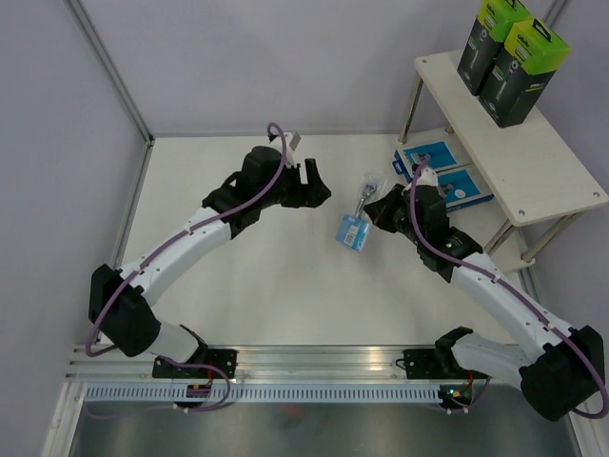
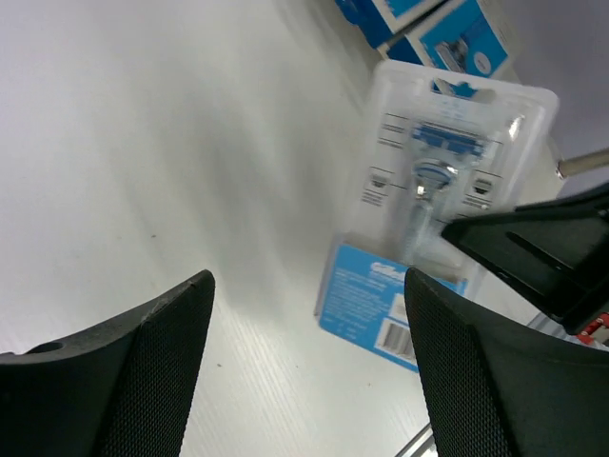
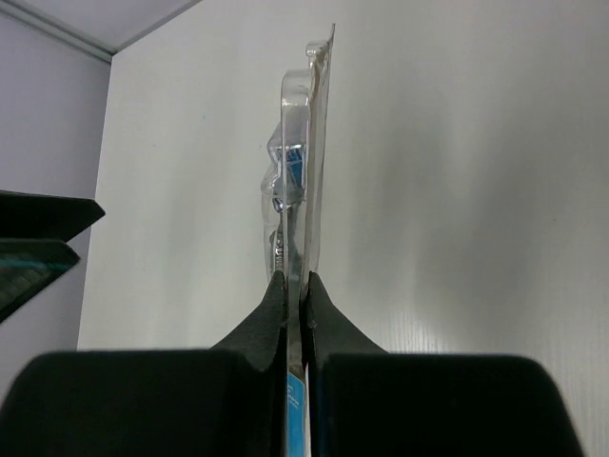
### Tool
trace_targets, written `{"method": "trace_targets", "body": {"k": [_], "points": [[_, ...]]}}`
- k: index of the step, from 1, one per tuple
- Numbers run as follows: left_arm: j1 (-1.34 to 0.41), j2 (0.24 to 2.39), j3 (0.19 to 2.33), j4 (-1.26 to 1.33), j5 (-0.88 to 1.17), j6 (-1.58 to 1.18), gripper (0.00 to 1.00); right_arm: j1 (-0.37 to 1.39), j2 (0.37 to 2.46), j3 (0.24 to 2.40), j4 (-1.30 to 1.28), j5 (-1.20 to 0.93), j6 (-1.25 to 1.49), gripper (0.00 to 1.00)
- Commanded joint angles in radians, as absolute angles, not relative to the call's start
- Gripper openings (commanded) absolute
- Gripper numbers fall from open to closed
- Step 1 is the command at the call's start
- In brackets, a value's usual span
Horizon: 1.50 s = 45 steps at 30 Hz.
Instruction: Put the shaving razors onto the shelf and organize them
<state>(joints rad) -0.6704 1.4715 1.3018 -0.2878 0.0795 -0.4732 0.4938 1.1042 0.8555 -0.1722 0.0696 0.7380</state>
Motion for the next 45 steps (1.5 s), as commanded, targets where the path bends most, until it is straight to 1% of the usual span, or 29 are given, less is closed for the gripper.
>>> {"method": "trace_targets", "body": {"k": [1, 3, 4, 6, 8, 11, 15, 19, 22, 23, 27, 32, 38, 42, 44, 45], "points": [[-0.601, 1.407, 1.278, -0.314, 0.078, -0.556, 0.85, 0.476, 1.049, 0.821, -0.120, 0.133, 0.797, 0.01], [-0.554, 1.396, 1.215, -0.285, 0.158, -0.676, 0.85, 0.468, 1.026, 0.772, -0.088, 0.140, 0.851, 0.00], [-0.540, 1.384, 1.185, -0.206, 0.223, -0.760, 0.84, 0.463, 0.994, 0.749, -0.045, 0.150, 0.867, 0.00], [-0.519, 1.373, 1.080, -0.106, 0.262, -0.848, 0.84, 0.463, 0.954, 0.672, -0.011, 0.182, 0.925, 0.00], [-0.517, 1.370, 0.995, 0.058, 0.308, -0.950, 0.84, 0.459, 0.888, 0.623, 0.069, 0.237, 0.960, 0.01], [-0.517, 1.384, 0.922, 0.228, 0.371, -1.058, 0.84, 0.457, 0.806, 0.555, 0.115, 0.306, 1.003, 0.01], [-0.518, 1.408, 0.835, 0.420, 0.429, -1.201, 0.83, 0.457, 0.747, 0.511, 0.139, 0.368, 1.019, 0.00], [-0.529, 1.434, 0.755, 0.570, 0.428, -1.304, 0.83, 0.457, 0.698, 0.433, 0.291, 0.393, 1.032, 0.00], [-0.557, 1.485, 0.752, 0.687, 0.413, -1.365, 0.83, 0.457, 0.701, 0.358, 0.382, 0.388, 1.067, 0.01], [-0.564, 1.502, 0.750, 0.687, 0.413, -1.383, 0.83, 0.457, 0.704, 0.357, 0.412, 0.382, 1.077, 0.01], [-0.591, 1.589, 0.762, 0.871, 0.433, -1.488, 0.82, 0.459, 0.710, 0.318, 0.553, 0.365, 1.082, 0.01], [-0.626, 1.611, 0.767, 0.862, 0.408, -1.503, 0.82, 0.459, 0.700, 0.377, 0.540, 0.374, 1.002, 0.00], [-0.661, 1.652, 0.807, 0.920, 0.385, -1.534, 0.82, 0.460, 0.722, 0.377, 0.578, 0.354, 1.028, 0.00], [-0.690, 1.715, 0.874, 0.899, 0.387, -1.536, 0.82, 0.459, 0.735, 0.377, 0.618, 0.336, 1.046, 0.00], [-0.695, 1.738, 0.897, 0.940, 0.383, -1.558, 0.81, 0.459, 0.733, 0.393, 0.620, 0.337, 1.040, 0.00], [-0.695, 1.749, 0.903, 0.959, 0.383, -1.566, 0.78, 0.459, 0.732, 0.397, 0.611, 0.334, 1.039, 0.00]]}}
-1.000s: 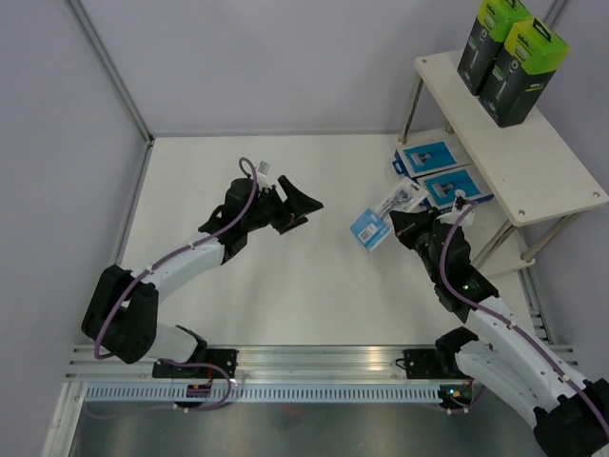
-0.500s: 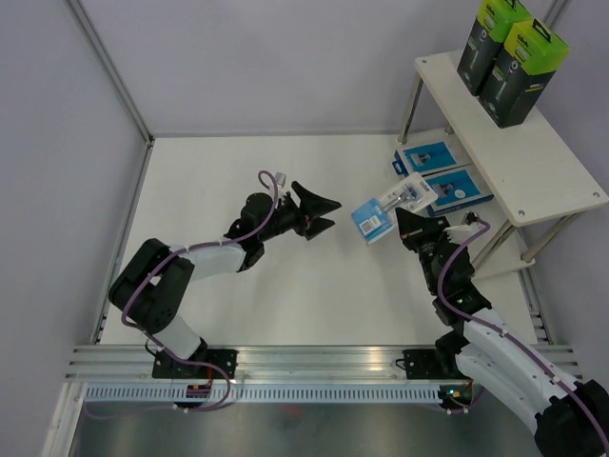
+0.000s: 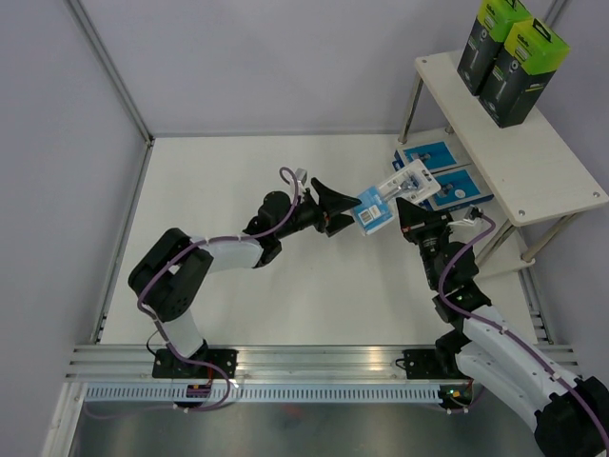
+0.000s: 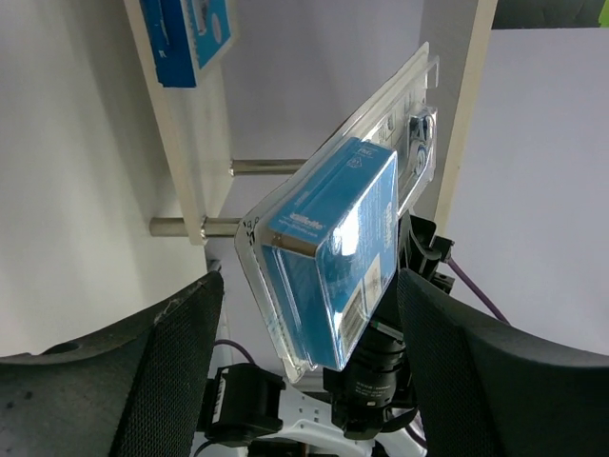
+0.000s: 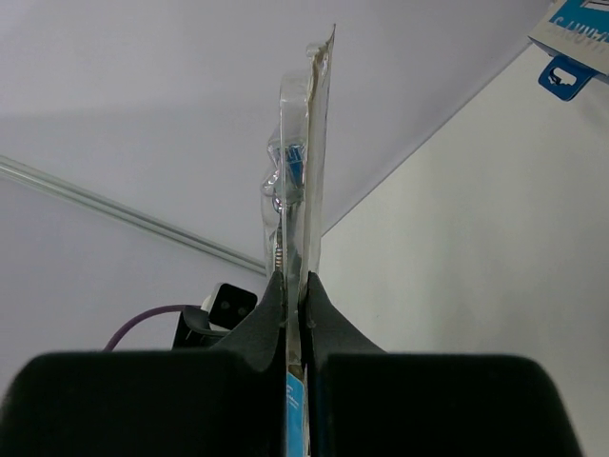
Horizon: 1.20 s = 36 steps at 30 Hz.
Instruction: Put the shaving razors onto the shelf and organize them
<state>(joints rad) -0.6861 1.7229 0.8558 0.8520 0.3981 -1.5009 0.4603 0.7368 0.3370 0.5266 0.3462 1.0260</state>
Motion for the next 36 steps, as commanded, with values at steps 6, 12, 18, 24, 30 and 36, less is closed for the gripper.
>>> {"method": "trace_targets", "body": {"k": [6, 12, 18, 24, 30, 36], "points": [[-0.696, 1.830, 0.974, 1.038, 0.429, -1.603, 0.66, 0.460, 0.712, 0.402, 0.578, 0.336, 1.011, 0.00], [-0.703, 1.858, 0.986, 1.098, 0.434, -1.641, 0.57, 0.459, 0.698, 0.368, 0.558, 0.337, 1.011, 0.00], [-0.719, 1.856, 0.999, 1.121, 0.437, -1.672, 0.54, 0.459, 0.701, 0.357, 0.584, 0.374, 1.014, 0.01], [-0.733, 1.853, 1.003, 1.128, 0.434, -1.695, 0.54, 0.460, 0.707, 0.344, 0.637, 0.403, 1.023, 0.01], [-0.739, 1.841, 1.006, 1.121, 0.416, -1.694, 0.44, 0.460, 0.698, 0.330, 0.626, 0.414, 1.037, 0.00], [-0.739, 1.851, 1.006, 1.134, 0.408, -1.666, 0.29, 0.459, 0.701, 0.377, 0.488, 0.397, 1.046, 0.01]]}}
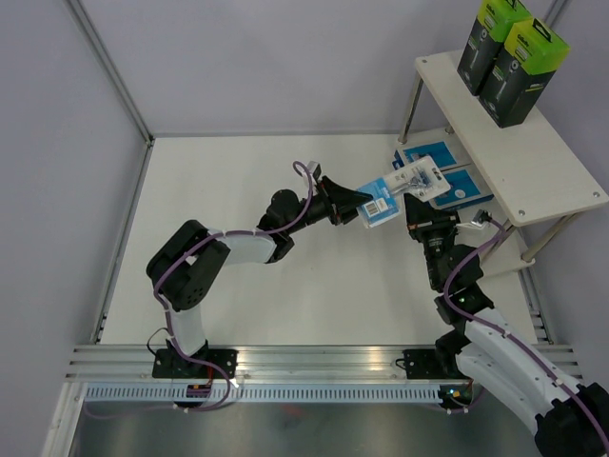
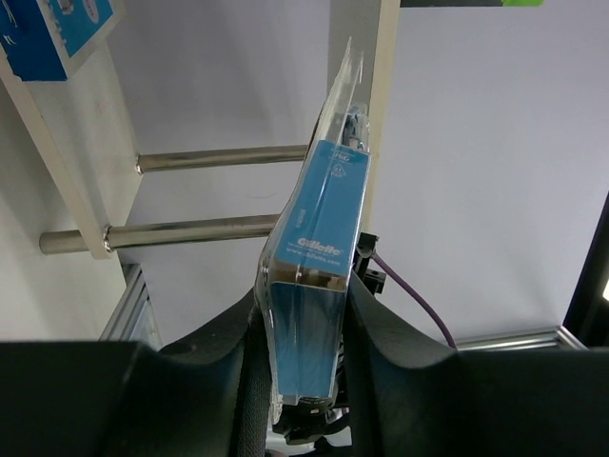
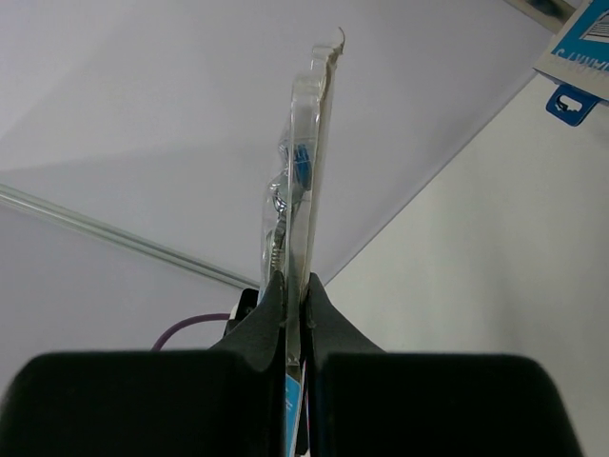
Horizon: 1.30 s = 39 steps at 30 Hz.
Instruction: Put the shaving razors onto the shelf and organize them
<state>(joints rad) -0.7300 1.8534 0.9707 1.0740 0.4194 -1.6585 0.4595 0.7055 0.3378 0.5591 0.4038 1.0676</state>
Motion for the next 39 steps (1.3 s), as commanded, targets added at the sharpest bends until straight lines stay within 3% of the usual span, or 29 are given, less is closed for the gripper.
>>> {"method": "trace_targets", "body": {"k": [1, 2, 4, 8, 11, 21, 30, 39], "points": [[-0.739, 1.853, 1.008, 1.137, 0.403, -1.661, 0.28, 0.459, 0.698, 0.390, 0.465, 0.391, 1.043, 0.04], [-0.739, 1.862, 1.009, 1.140, 0.405, -1.649, 0.26, 0.459, 0.686, 0.396, 0.415, 0.382, 1.040, 0.14], [-0.738, 1.874, 1.020, 1.143, 0.410, -1.637, 0.26, 0.459, 0.652, 0.408, 0.356, 0.382, 1.042, 0.20], [-0.738, 1.911, 1.046, 1.158, 0.420, -1.632, 0.24, 0.460, 0.571, 0.437, 0.120, 0.397, 1.054, 0.55], [-0.738, 1.947, 1.087, 1.154, 0.440, -1.626, 0.24, 0.459, 0.483, 0.457, -0.035, 0.384, 1.065, 0.69], [-0.779, 2.048, 1.218, 1.036, 0.460, -1.493, 0.24, 0.460, 0.281, 0.604, -0.425, 0.417, 0.993, 0.71], [-0.882, 2.164, 1.249, 1.066, 0.325, -1.381, 0.24, 0.459, 0.505, 0.869, -0.333, 0.072, 0.707, 0.82], [-0.968, 2.256, 1.364, 1.011, 0.091, -1.293, 0.24, 0.459, 0.546, 0.934, -0.304, 0.066, 0.615, 0.86]]}}
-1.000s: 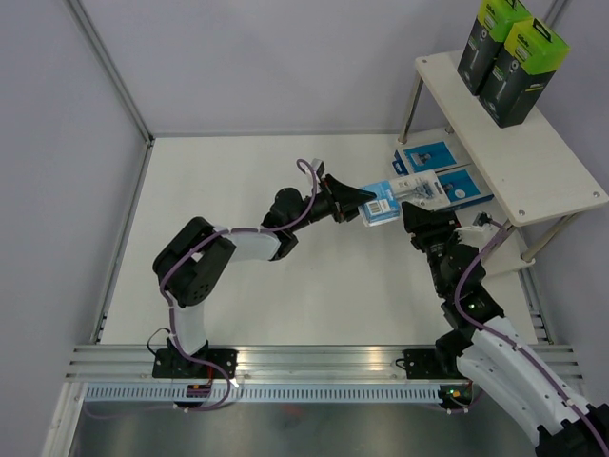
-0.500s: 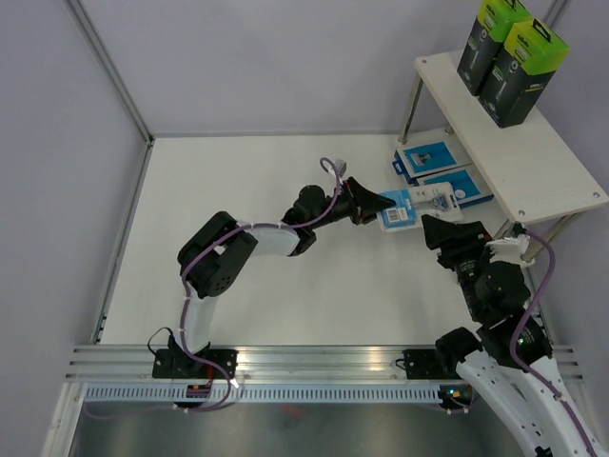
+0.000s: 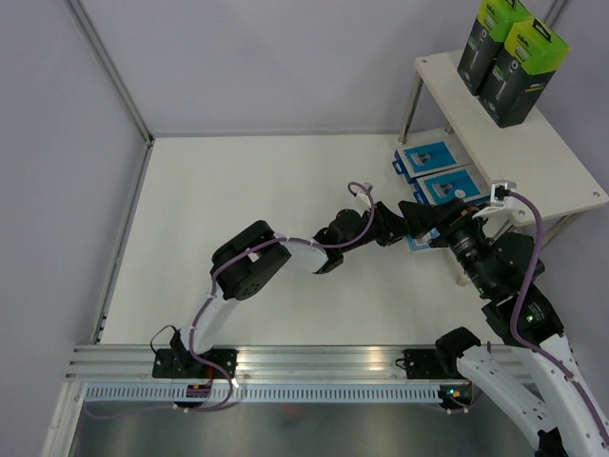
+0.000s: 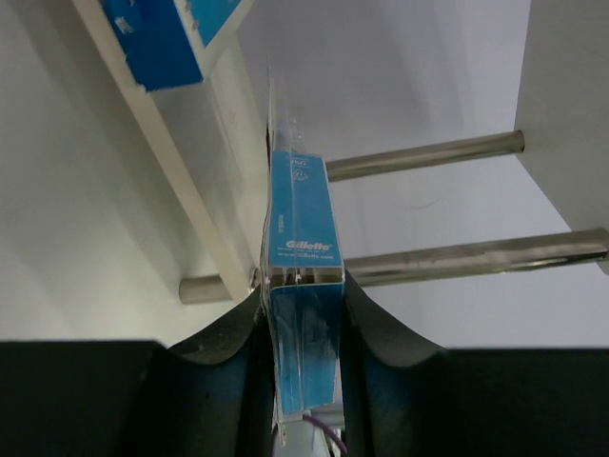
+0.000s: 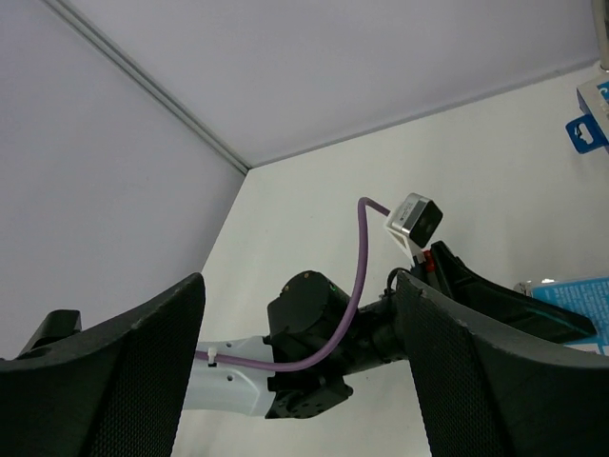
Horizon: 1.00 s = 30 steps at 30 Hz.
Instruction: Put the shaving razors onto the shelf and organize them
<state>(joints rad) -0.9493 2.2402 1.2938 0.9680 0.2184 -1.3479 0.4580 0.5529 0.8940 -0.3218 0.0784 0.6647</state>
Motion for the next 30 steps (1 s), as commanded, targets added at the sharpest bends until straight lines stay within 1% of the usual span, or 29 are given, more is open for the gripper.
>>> {"method": "trace_targets", "body": {"k": [1, 6, 10, 15, 20, 26, 29, 30], "points": [[-0.972, 2.264, 1.385, 1.011, 0.075, -1.290, 0.24, 0.459, 0.540, 0.933, -0.313, 0.069, 0.617, 0.87], [-1.025, 2.312, 1.451, 0.913, -0.024, -1.302, 0.25, 0.459, 0.499, 0.943, -0.368, 0.152, 0.637, 0.89], [-1.043, 2.402, 1.604, 0.833, 0.021, -1.342, 0.25, 0.460, 0.476, 0.957, -0.403, 0.195, 0.634, 0.91], [-1.069, 2.476, 1.773, 0.724, 0.005, -1.319, 0.25, 0.460, 0.439, 0.945, -0.416, 0.207, 0.637, 0.93], [-1.074, 2.528, 1.844, 0.687, -0.040, -1.332, 0.25, 0.459, 0.422, 0.948, -0.436, 0.229, 0.620, 0.94], [-1.104, 2.582, 1.959, 0.583, -0.081, -1.285, 0.29, 0.460, 0.429, 0.948, -0.453, 0.275, 0.580, 0.98], [-1.106, 2.597, 1.997, 0.531, -0.071, -1.284, 0.32, 0.460, 0.434, 0.948, -0.460, 0.282, 0.572, 0.98], [-1.108, 2.596, 2.003, 0.516, -0.069, -1.278, 0.36, 0.459, 0.434, 0.946, -0.459, 0.281, 0.571, 0.98]]}}
